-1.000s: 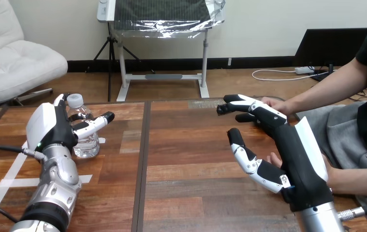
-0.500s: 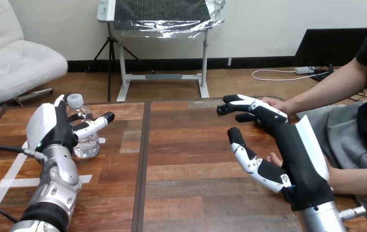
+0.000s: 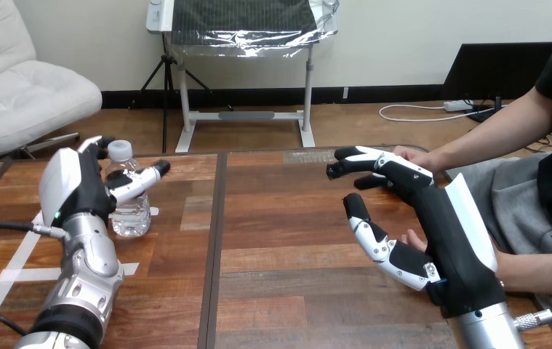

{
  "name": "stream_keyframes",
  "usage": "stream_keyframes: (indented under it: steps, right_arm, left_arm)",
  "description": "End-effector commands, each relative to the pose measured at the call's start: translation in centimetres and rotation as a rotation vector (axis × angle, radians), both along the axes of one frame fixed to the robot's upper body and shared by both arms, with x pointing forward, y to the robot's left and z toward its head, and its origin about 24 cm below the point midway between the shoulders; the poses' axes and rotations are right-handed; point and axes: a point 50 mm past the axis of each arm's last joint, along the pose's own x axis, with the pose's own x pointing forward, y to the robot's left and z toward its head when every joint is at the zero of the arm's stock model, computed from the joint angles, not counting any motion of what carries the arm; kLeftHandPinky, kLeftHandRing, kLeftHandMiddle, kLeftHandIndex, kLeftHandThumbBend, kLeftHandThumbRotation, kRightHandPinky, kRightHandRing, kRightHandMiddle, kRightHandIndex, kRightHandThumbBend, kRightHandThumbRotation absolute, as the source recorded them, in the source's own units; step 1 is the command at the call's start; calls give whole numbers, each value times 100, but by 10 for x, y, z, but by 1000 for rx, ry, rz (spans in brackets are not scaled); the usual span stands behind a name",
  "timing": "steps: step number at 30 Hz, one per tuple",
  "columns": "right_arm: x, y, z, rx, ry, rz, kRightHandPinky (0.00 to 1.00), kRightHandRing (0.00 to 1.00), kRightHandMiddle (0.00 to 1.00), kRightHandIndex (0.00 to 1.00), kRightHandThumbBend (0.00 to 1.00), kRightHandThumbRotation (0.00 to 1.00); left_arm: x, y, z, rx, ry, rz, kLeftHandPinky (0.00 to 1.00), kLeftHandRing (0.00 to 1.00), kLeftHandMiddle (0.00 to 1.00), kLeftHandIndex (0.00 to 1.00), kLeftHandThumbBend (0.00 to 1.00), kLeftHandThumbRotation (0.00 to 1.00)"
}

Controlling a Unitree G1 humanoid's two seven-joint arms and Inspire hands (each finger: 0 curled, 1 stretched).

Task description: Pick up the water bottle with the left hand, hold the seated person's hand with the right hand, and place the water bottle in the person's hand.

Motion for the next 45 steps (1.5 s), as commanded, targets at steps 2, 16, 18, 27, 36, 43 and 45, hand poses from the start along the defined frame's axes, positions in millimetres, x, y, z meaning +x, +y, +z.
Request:
stream_keyframes:
  steps: [2,16,18,27,36,43,45]
  right_arm:
    - [6,1,19,1,-84,6,64,74,77,63,23,0]
    - [6,0,19,-10,-81,8,64,75,77,63,23,0]
    - [6,0,18,-8,-80,10,64,75,77,63,23,0]
    - [5,0,18,-9,-74,9,64,75,77,63,23,0]
    - [5,0,18,-12,-79,9,64,75,76,62,24,0]
    - [5,0,18,-4,-76,12,64,75,75,62,24,0]
    - [5,0,18,-7,-76,12,64,75,75,62,23,0]
  left_arm:
    - [11,-6,21,-26,-130,-8,48,56,59,61,71,7]
    - [10,-6,19,2,-117,-12,34,39,44,50,70,0]
    - [9,-6,19,5,-117,-16,33,39,44,50,70,0]
    - [8,-6,17,24,-112,-22,34,41,45,51,70,0]
    - [8,-6,17,30,-114,-12,35,42,46,51,70,0]
    - [8,-5,16,31,-110,-7,35,42,47,51,70,0]
    - [7,-5,16,30,-115,-7,35,42,47,51,70,0]
